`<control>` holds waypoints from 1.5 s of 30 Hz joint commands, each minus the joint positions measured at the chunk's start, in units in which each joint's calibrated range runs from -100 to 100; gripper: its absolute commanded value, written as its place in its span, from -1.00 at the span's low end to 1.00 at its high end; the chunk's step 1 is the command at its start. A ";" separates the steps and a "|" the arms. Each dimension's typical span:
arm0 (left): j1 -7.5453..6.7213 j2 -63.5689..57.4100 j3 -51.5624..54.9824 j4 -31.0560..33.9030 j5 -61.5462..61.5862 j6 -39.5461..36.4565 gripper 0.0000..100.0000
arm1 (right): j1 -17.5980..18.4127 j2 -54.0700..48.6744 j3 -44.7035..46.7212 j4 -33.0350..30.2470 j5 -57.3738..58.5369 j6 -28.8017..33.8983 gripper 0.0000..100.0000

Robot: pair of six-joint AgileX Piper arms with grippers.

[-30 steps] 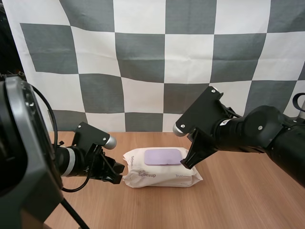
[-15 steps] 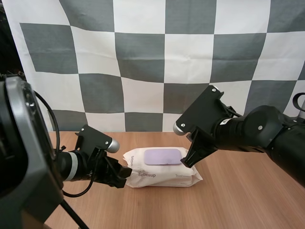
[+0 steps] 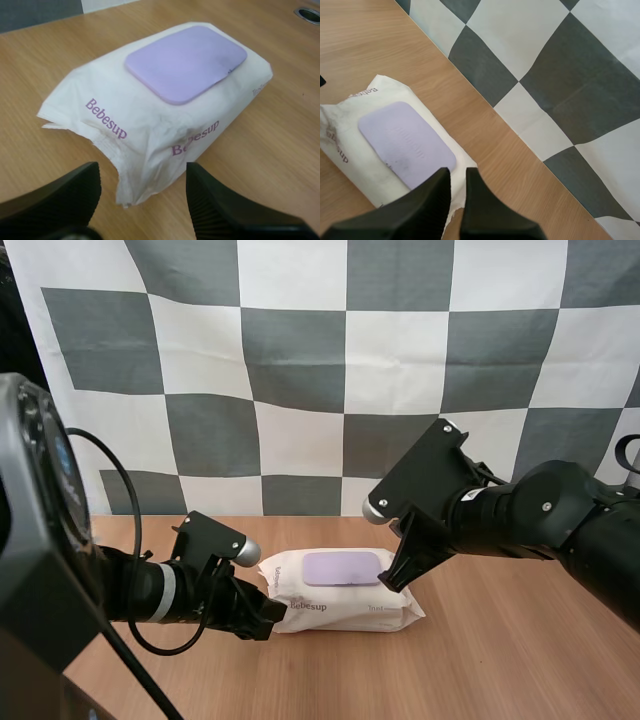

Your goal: Open the wet wipes lid

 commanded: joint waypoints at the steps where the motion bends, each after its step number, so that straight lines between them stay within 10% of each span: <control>1: -1.73 1.33 -0.21 -0.70 -6.56 0.99 0.68 | 0.04 0.03 0.08 1.63 1.05 -2.30 -0.35; 10: -1.99 2.12 -1.07 -4.00 -4.81 0.99 0.68 | 0.04 1.48 0.08 8.82 10.77 -11.72 -0.12; 16: -4.36 7.61 -2.23 -4.15 -8.00 0.99 0.68 | 0.04 2.55 0.08 9.33 10.80 -11.83 -0.12; 33: -4.45 17.17 -6.40 -5.41 -0.85 0.99 0.64 | 0.04 2.55 0.08 10.35 11.68 -12.86 -0.12; 36: -4.45 18.76 -6.68 -5.30 -0.26 0.99 0.39 | 0.04 2.55 0.08 10.23 11.88 -12.86 -0.12; 41: -4.45 18.87 -6.68 -5.36 -0.04 0.99 -0.88 | 0.04 3.09 0.08 9.94 17.76 -21.34 -0.12; 45: -4.45 18.87 -6.68 -4.67 0.02 0.99 -1.00 | 0.04 5.10 0.08 9.73 19.96 -25.83 -0.12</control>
